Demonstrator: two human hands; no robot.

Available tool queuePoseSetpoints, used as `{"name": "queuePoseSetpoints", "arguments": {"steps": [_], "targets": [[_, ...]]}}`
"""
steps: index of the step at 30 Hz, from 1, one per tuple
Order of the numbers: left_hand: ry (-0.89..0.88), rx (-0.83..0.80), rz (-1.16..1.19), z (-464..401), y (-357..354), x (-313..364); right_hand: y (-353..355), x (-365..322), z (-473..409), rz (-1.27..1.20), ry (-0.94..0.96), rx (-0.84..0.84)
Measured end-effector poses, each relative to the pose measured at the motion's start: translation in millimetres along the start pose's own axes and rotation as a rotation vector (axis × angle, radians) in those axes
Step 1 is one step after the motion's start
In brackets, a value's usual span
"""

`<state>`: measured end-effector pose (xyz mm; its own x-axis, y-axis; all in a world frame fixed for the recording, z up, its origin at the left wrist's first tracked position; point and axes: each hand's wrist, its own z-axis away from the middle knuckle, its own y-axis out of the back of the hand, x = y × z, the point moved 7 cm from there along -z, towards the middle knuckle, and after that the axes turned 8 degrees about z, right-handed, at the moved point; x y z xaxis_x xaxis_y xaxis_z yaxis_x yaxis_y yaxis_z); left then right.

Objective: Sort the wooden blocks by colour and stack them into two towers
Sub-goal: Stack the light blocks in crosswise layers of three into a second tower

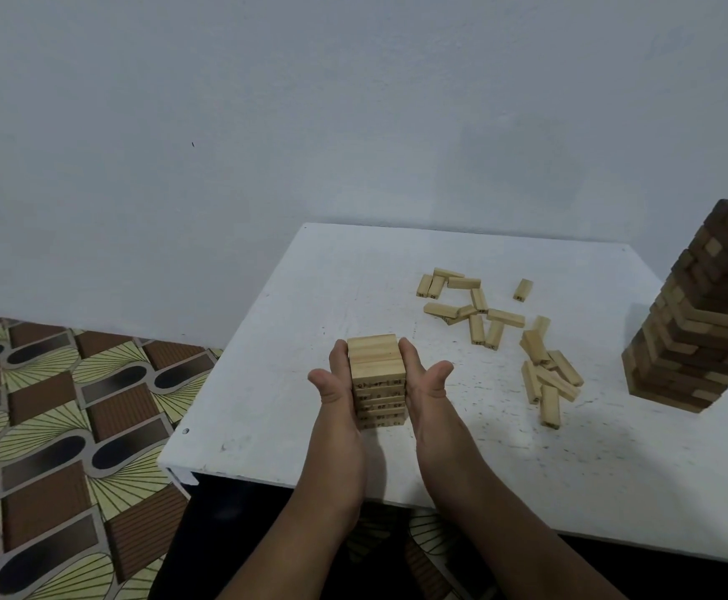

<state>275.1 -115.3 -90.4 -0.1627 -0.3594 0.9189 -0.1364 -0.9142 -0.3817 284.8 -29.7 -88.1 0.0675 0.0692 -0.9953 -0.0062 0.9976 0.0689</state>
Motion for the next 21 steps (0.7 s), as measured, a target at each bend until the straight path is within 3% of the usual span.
{"name": "queuePoseSetpoints", "arguments": {"steps": [21], "targets": [[-0.013, 0.061, -0.048, 0.5, 7.5, 2.7, 10.6, 4.4, 1.5, 0.055, -0.005, 0.063]]}}
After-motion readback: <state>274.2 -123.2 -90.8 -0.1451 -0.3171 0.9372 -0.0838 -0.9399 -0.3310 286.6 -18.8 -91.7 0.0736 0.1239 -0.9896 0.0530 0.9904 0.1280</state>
